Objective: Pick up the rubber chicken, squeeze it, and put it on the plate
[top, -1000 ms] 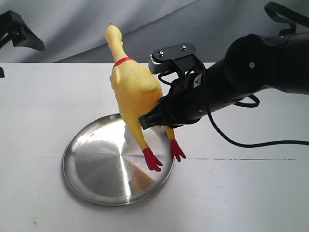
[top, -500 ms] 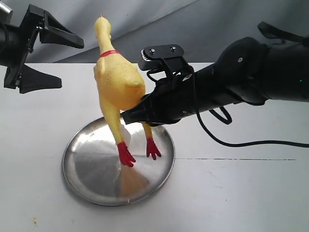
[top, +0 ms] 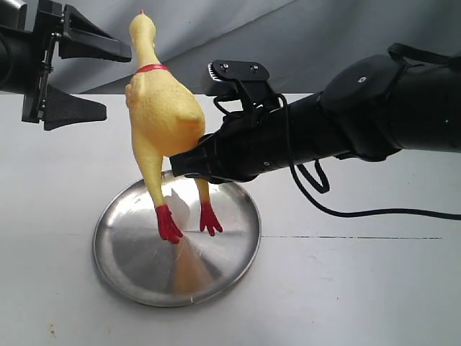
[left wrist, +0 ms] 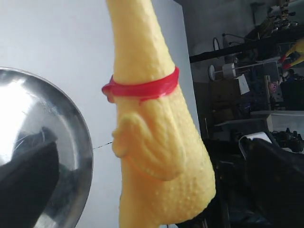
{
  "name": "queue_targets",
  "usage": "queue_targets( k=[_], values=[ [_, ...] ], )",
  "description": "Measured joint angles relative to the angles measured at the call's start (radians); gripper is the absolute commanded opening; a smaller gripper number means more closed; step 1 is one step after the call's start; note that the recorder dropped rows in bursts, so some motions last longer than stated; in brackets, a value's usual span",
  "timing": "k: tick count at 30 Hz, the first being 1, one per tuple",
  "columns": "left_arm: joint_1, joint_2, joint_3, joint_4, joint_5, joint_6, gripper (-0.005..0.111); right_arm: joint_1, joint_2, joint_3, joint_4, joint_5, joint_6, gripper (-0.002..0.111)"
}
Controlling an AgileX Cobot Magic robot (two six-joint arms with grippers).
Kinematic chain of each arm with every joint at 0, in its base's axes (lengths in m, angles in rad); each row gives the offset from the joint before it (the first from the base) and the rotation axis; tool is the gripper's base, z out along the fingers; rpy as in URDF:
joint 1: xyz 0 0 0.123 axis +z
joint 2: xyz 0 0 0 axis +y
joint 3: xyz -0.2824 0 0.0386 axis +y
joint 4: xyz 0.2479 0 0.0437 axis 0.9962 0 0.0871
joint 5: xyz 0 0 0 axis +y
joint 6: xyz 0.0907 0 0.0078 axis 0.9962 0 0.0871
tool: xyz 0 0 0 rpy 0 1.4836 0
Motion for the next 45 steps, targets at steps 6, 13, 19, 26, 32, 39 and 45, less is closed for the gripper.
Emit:
queue_targets(
  k=[6,13,19,26,32,39,45],
  values=[
    [-0.047,0.002,0.000,-0.005,0.000,0.028,0.105,0.000,0.000,0.000,0.074,0.000,-0.068,0.000],
    [-0.090,0.010,0.000,-0.009,-0.031,0.044,0.105,0.000,0.000,0.000,0.091,0.002,-0.084,0.000],
    [-0.096,0.052,0.000,-0.033,-0.033,0.067,0.105,0.000,0.000,0.000,0.091,0.012,-0.084,0.000],
    [-0.131,0.081,0.000,-0.083,-0.038,0.126,0.105,0.000,0.000,0.000,0.091,0.014,-0.087,0.000],
    [-0.131,0.081,-0.002,-0.109,-0.078,0.134,0.105,0.000,0.000,0.000,0.085,0.014,-0.089,0.000],
    [-0.131,0.081,-0.004,-0.109,-0.083,0.134,0.089,0.000,0.000,0.000,0.085,0.014,-0.089,0.000],
    [-0.131,0.081,-0.004,-0.124,-0.080,0.116,0.001,0.000,0.000,0.000,0.078,0.014,-0.089,0.000]
  ],
)
